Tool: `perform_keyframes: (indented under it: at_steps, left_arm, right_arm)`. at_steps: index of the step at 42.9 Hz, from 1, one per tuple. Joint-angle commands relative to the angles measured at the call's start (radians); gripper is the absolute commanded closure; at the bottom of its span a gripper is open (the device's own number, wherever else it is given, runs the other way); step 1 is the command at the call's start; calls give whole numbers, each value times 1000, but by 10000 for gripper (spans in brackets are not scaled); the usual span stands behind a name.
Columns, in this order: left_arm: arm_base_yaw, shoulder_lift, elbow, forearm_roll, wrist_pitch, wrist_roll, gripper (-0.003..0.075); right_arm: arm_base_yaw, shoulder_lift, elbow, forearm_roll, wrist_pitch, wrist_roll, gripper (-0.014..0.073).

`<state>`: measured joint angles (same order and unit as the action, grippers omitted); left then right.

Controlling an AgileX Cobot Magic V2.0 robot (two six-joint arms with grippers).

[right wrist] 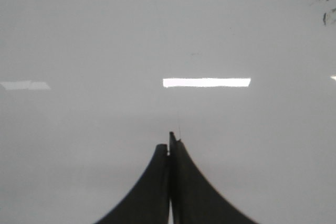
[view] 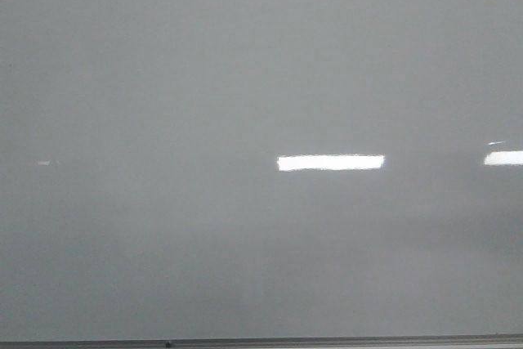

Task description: Write number 7 on whiteboard

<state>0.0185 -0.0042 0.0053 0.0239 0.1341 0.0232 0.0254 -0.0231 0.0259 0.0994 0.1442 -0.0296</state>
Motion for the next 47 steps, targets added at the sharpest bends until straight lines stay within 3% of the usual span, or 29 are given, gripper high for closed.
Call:
perform_keyframes:
  at_steps: [1, 6, 9, 13, 20, 22, 35, 39, 42, 47]
  left_arm:
    - [2, -14, 3, -5, -154, -10, 741]
    - [2, -14, -21, -24, -280, -10, 741]
    - [2, -14, -72, -63, -285, -10, 741]
    - [2, 2, -174, -63, -221, -10, 741]
    - [2, 148, -386, -9, 97, -10, 741]
    - [2, 201, -420, -7, 129, -10, 741]
    - [2, 405, -474, -13, 157, -10, 741]
    - [2, 407, -474, -13, 160, -10, 733]
    - [2, 407, -474, -13, 158, -10, 675]
    - [2, 407, -474, -13, 165, -10, 405]
  right_arm:
    - [1, -6, -4, -2, -134, 0, 662]
    - [1, -6, -62, 0, -150, 0, 662]
    - [1, -6, -133, 0, -95, 0, 662]
    - [1, 4, -257, 0, 44, 0, 662]
    - [1, 156, -454, 13, 246, 62, 652]
    - [1, 199, -485, 16, 266, 83, 652]
    - [1, 399, -521, 16, 245, 87, 648]
    - [1, 401, -521, 16, 244, 87, 594]
    - [1, 401, -521, 16, 244, 87, 482]
    - [1, 401, -521, 16, 244, 87, 249]
